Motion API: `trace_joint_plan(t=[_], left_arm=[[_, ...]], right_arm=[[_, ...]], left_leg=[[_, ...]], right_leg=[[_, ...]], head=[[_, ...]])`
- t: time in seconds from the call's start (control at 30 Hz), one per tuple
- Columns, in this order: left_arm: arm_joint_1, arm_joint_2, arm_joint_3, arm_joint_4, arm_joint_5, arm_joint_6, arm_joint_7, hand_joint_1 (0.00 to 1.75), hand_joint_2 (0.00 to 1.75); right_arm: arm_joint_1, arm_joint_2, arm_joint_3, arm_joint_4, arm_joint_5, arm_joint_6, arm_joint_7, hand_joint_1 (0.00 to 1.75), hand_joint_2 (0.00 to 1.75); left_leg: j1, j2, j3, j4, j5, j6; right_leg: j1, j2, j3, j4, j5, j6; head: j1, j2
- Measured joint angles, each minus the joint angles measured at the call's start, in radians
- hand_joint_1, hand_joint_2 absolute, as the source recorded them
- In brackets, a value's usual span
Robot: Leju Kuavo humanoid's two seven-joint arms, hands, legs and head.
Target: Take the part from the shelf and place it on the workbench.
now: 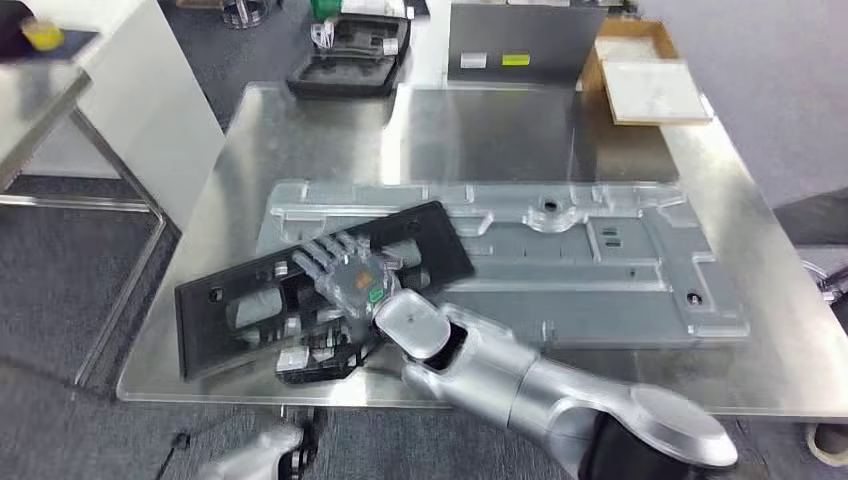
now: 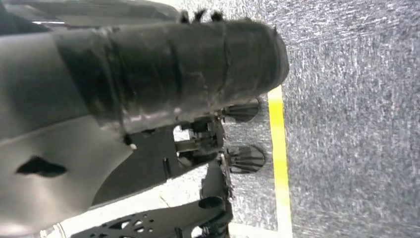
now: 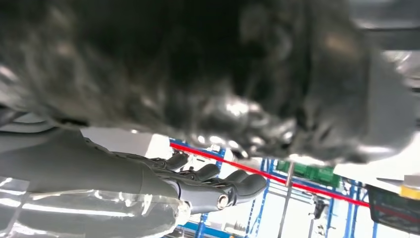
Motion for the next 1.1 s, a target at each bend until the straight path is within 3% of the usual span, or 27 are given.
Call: trace_joint_plan(t=[0.07,0.1,0.17,0.23,0.27,0.3,0.33,0.43,0.5,0.57,0.63,0.67,0.73,0.8,0.83,0.9,0.97,1.03,1.1], left_arm=[[0.0,-0.004,0.001,0.0,0.0,0.0,-0.001,0.0,0.0],[-0.002,-0.007,0.001,0.0,0.0,0.001,-0.002,0.0,0.0],[-0.005,-0.011,0.002,0.0,0.002,0.004,-0.005,0.0,0.0],[-0.007,-0.013,0.003,0.0,0.007,0.009,-0.012,0.0,0.0],[-0.007,-0.013,0.004,0.0,0.012,0.012,-0.017,0.0,0.0],[-0.008,-0.013,0.006,0.0,0.019,0.014,-0.021,0.0,0.0],[-0.008,-0.013,0.009,0.0,0.026,0.015,-0.025,0.0,0.0],[-0.007,-0.008,0.025,0.0,0.052,0.009,-0.036,0.0,0.0],[-0.004,-0.001,0.036,0.001,0.067,-0.001,-0.04,0.0,0.0],[-0.001,0.008,0.043,0.003,0.077,-0.009,-0.042,0.0,0.0],[0.005,0.016,0.052,0.004,0.086,-0.015,-0.048,0.0,0.0],[0.009,0.021,0.055,0.005,0.088,-0.017,-0.053,0.0,0.0],[0.021,0.027,0.059,0.005,0.091,-0.02,-0.065,0.0,0.0],[0.034,0.032,0.06,0.005,0.091,-0.028,-0.07,0.0,0.0],[0.039,0.035,0.06,0.005,0.091,-0.034,-0.071,0.0,0.0],[0.046,0.04,0.06,0.005,0.09,-0.043,-0.072,0.0,0.0],[0.047,0.042,0.06,0.005,0.089,-0.046,-0.078,0.0,0.0],[0.049,0.043,0.06,0.005,0.089,-0.047,-0.085,0.0,0.0],[0.052,0.043,0.06,0.005,0.089,-0.046,-0.093,0.0,0.0]], right_arm=[[0.001,0.0,0.0,-0.001,-0.004,-0.015,0.005,0.0,0.0],[0.001,-0.001,0.0,-0.004,-0.007,-0.025,0.009,0.0,0.0],[0.004,-0.004,0.0,-0.015,-0.016,-0.044,0.015,0.0,0.0],[0.011,-0.01,0.0,-0.034,-0.028,-0.065,0.017,0.0,0.0],[0.019,-0.014,0.0,-0.047,-0.037,-0.077,0.017,0.0,0.0],[0.03,-0.018,0.0,-0.063,-0.047,-0.093,0.018,0.0,0.0],[0.042,-0.022,-0.001,-0.083,-0.057,-0.11,0.019,0.0,0.0],[0.071,-0.033,-0.004,-0.168,-0.071,-0.153,0.033,0.0,0.0],[0.086,-0.038,-0.005,-0.227,-0.071,-0.167,0.047,0.0,0.0],[0.105,-0.044,-0.005,-0.277,-0.071,-0.175,0.055,0.0,0.0],[0.126,-0.05,-0.006,-0.331,-0.072,-0.19,0.062,0.0,0.0],[0.137,-0.054,-0.007,-0.359,-0.072,-0.201,0.066,0.0,0.0],[0.165,-0.068,-0.009,-0.417,-0.071,-0.226,0.078,0.0,0.0],[0.206,-0.094,-0.012,-0.473,-0.06,-0.239,0.098,0.0,0.0],[0.225,-0.109,-0.014,-0.5,-0.052,-0.242,0.11,0.0,0.0],[0.255,-0.138,-0.021,-0.556,-0.036,-0.245,0.129,0.0,0.0],[0.279,-0.164,-0.033,-0.609,-0.028,-0.253,0.141,0.0,0.0],[0.308,-0.192,-0.047,-0.661,-0.028,-0.261,0.15,0.0,0.0],[0.337,-0.221,-0.065,-0.705,-0.038,-0.269,0.158,0.0,0.0]], left_leg=[[0.001,0.002,-0.006,-0.013,0.004,0.016],[0.002,0.005,-0.009,-0.018,0.009,0.025],[0.003,0.015,-0.019,-0.025,0.021,0.043],[0.001,0.027,-0.032,-0.025,0.031,0.052],[-0.001,0.033,-0.039,-0.025,0.035,0.053],[-0.001,0.037,-0.045,-0.024,0.04,0.053],[-0.002,0.041,-0.05,-0.023,0.043,0.053],[-0.002,0.047,-0.062,-0.022,0.055,0.045],[-0.001,0.052,-0.068,-0.027,0.072,0.033],[0.0,0.052,-0.073,-0.039,0.088,0.019],[0.003,0.043,-0.086,-0.027,0.061,0.007],[0.004,0.036,-0.099,0.009,0.028,0.003],[0.005,0.022,-0.134,0.132,-0.045,-0.005],[0.005,0.018,-0.159,0.227,-0.069,-0.011],[0.006,0.018,-0.152,0.227,-0.056,-0.013],[0.009,0.018,-0.097,0.138,-0.013,-0.016],[0.006,0.015,-0.049,0.059,0.002,-0.013],[0.0,0.011,-0.038,0.037,-0.003,-0.002],[0.0,0.009,-0.042,0.017,0.004,0.019]], right_leg=[[0.001,0.001,-0.007,0.001,0.004,0.012],[0.001,0.001,-0.013,0.008,-0.007,0.018],[-0.001,-0.001,-0.037,0.072,-0.07,0.026],[-0.002,-0.001,-0.071,0.188,-0.147,0.031],[-0.002,-0.001,-0.078,0.231,-0.165,0.032],[-0.002,-0.001,-0.07,0.245,-0.165,0.032],[-0.002,-0.001,-0.046,0.222,-0.146,0.031],[0.001,0.005,0.068,0.036,-0.077,0.023],[0.009,0.011,0.094,-0.027,-0.069,0.018],[0.011,0.009,0.088,-0.042,-0.052,0.011],[0.006,0.004,0.078,-0.056,-0.031,-0.003],[0.001,0.002,0.073,-0.06,-0.023,-0.009],[0.001,0.0,0.059,-0.05,-0.02,-0.015],[0.0,-0.004,0.046,-0.032,-0.023,-0.017],[-0.001,-0.006,0.039,-0.022,-0.025,-0.017],[-0.006,-0.007,0.024,0.002,-0.032,-0.013],[-0.005,-0.007,0.008,0.025,-0.038,-0.004],[-0.002,-0.007,-0.003,0.034,-0.034,0.007],[-0.004,-0.009,-0.008,0.037,-0.034,0.02]], head=[[0.001,0.0],[0.002,0.0],[0.006,0.0],[0.011,0.0],[0.011,0.0],[0.011,0.0],[0.011,0.0],[0.011,0.0],[0.01,0.0],[0.01,0.0],[0.01,0.0],[0.008,0.0],[0.005,0.0],[0.005,0.0],[0.004,0.0],[0.005,0.0],[0.002,0.0],[0.001,0.0],[0.002,0.0]])
